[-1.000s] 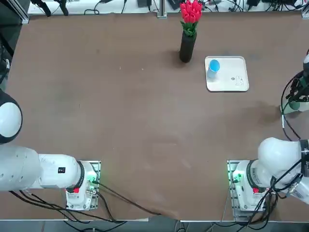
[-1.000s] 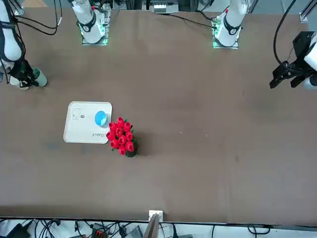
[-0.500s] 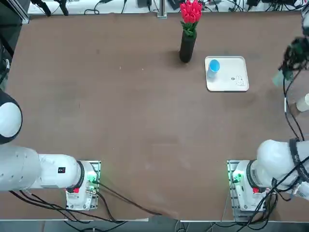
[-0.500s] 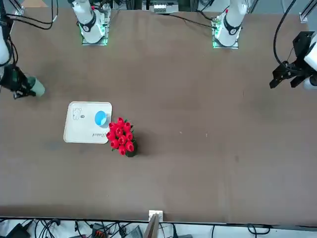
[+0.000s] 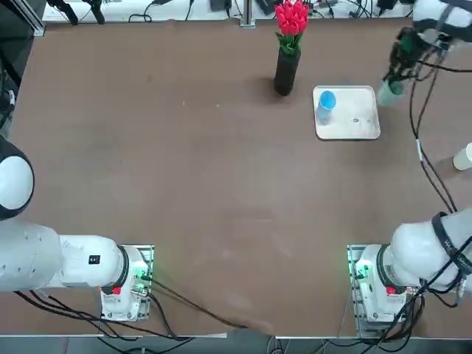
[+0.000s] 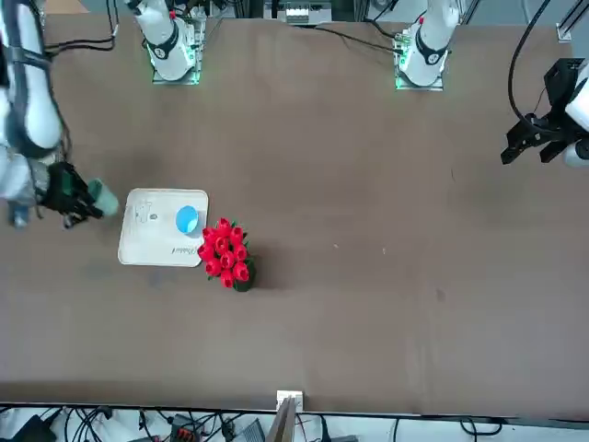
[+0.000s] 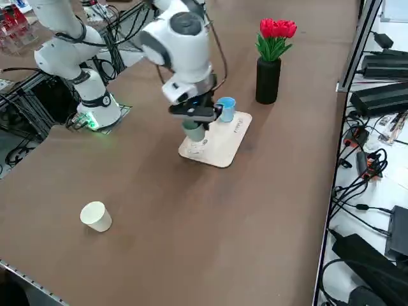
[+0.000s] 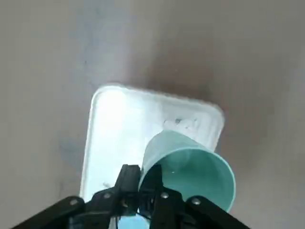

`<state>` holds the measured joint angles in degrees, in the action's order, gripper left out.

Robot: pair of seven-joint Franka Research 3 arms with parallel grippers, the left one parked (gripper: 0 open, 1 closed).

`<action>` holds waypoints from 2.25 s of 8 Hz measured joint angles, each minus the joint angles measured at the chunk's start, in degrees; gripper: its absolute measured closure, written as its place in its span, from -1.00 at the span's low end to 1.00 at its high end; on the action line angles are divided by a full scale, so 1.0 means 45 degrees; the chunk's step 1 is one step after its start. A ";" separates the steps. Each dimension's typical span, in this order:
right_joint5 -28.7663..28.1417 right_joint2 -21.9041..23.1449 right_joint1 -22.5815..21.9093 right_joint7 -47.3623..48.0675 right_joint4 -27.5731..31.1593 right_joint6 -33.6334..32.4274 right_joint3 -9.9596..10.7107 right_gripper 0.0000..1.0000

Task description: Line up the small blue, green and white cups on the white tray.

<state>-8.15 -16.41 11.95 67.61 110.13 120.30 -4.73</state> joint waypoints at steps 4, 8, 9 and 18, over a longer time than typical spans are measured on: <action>-0.0003 -0.1031 -0.1628 0.1799 0.0272 0.1425 0.0012 0.95; -0.0007 -0.1081 -0.2262 0.2854 0.1051 0.2758 0.0018 0.95; -0.0007 -0.1080 -0.2298 0.2892 0.1143 0.2930 0.0029 0.95; -0.0008 -0.1084 -0.2580 0.3270 0.2163 0.4597 0.0096 0.05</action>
<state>-8.18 -21.28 0.34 82.32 119.86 140.99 -4.30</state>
